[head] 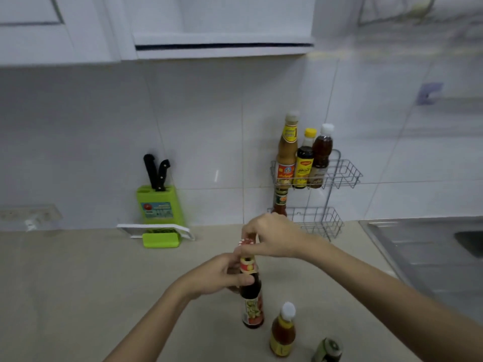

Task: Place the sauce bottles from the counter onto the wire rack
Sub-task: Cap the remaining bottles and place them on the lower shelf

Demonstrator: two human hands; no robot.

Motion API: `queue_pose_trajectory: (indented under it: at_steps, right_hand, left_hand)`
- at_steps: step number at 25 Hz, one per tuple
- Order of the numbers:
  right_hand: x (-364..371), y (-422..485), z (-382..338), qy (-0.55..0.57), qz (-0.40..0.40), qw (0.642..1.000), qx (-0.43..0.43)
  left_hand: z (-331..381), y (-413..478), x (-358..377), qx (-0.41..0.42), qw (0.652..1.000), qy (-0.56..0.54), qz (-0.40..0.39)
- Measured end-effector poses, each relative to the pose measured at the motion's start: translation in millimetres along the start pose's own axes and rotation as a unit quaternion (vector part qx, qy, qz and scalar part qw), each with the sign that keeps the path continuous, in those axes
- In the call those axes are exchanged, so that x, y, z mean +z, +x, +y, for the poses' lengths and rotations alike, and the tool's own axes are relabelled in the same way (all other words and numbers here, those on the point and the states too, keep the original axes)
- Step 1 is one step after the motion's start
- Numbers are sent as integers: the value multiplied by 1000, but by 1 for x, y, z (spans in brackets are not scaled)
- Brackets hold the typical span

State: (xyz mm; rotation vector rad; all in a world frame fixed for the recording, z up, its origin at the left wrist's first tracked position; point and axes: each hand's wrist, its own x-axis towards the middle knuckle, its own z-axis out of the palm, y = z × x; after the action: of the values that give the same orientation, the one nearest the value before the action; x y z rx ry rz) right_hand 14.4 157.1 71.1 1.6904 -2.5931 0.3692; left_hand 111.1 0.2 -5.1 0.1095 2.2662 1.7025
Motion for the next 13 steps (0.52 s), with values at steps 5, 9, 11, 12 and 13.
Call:
queue_pose_trajectory:
  at_steps: [5,9,11,12,13]
  right_hand:
    - [-12,-30,58,61,159,959,228]
    - [3,-64,115,296,301,810,407]
    - [13,-77,142,357,353,735,456]
    - [18,-83,159,372,380,701,475]
    - [25,-86,174,380,403,675,488]
  left_hand:
    - [23,54,-3,53,996,44,61]
    - [6,90,-15,0,991,27,128]
    - [-6,101,-17,-48,984,-2,173]
    - [-12,109,-19,-69,980,-13,187]
    - [-17,118,-22,-84,977,-26,195]
